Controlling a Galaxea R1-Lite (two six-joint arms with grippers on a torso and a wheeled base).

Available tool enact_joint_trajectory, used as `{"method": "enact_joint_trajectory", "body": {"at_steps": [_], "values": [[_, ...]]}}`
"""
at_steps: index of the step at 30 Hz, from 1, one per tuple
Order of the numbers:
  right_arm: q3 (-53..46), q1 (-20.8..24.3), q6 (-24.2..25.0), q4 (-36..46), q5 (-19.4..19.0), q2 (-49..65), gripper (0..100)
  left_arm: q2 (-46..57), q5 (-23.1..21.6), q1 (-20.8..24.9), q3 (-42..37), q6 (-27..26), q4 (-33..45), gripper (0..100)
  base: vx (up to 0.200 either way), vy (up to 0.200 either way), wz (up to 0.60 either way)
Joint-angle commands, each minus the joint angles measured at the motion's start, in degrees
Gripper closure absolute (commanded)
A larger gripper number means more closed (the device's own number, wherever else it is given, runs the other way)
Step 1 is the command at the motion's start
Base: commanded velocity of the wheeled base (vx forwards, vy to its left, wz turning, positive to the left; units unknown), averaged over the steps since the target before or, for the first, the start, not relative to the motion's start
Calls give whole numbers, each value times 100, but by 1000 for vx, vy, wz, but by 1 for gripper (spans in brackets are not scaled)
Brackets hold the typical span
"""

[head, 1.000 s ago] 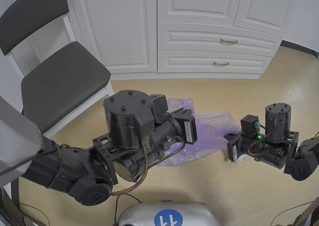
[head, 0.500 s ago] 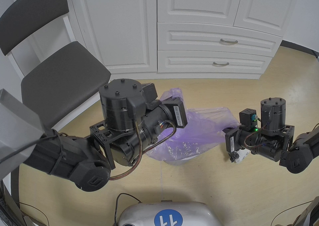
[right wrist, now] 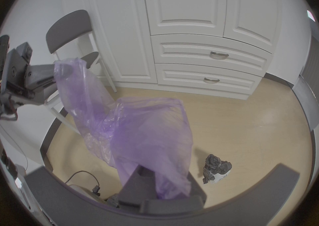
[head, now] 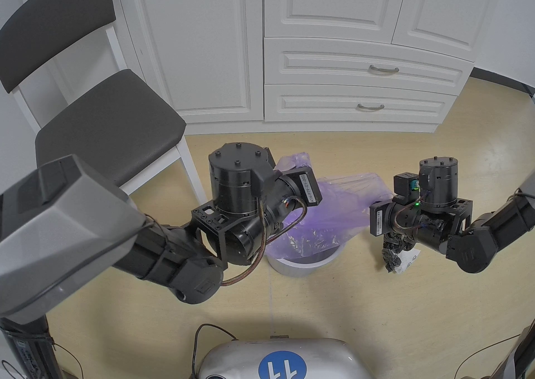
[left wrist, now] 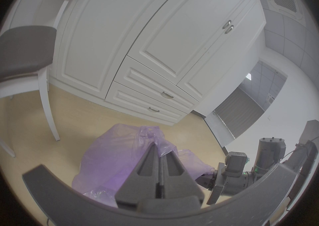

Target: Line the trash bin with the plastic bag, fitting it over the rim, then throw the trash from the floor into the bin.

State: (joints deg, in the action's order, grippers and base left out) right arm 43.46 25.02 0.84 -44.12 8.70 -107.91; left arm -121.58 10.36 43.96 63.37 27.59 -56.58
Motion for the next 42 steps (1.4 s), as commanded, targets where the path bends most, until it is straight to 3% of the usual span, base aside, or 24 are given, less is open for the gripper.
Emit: {"method": "enact_joint_trajectory", "body": {"at_steps": [1, 6, 7, 17, 26, 33, 42], "values": [[260, -155, 206, -449, -27, -881, 100, -789, 1, -142, 387, 150, -336, 100, 0, 0, 0], [418, -155, 347, -1248, -79, -1628, 100, -1228, -52, -256, 528, 300, -679, 100, 0, 0, 0], [470, -155, 347, -1398, -88, -1777, 100, -1386, -61, -256, 668, 528, -679, 100, 0, 0, 0], [567, -445, 347, -1565, -106, -1804, 100, -1835, -87, -283, 967, 836, -670, 100, 0, 0, 0], [339, -559, 294, -1310, -106, -1092, 100, -1747, -78, -265, 888, 854, -679, 100, 0, 0, 0], [128, -375, 294, -958, -106, -643, 100, -1650, -105, -195, 800, 1003, -662, 100, 0, 0, 0], [-39, -252, 57, -967, -106, -714, 100, -2309, -588, -371, 1240, 1108, -460, 100, 0, 0, 0]]}}
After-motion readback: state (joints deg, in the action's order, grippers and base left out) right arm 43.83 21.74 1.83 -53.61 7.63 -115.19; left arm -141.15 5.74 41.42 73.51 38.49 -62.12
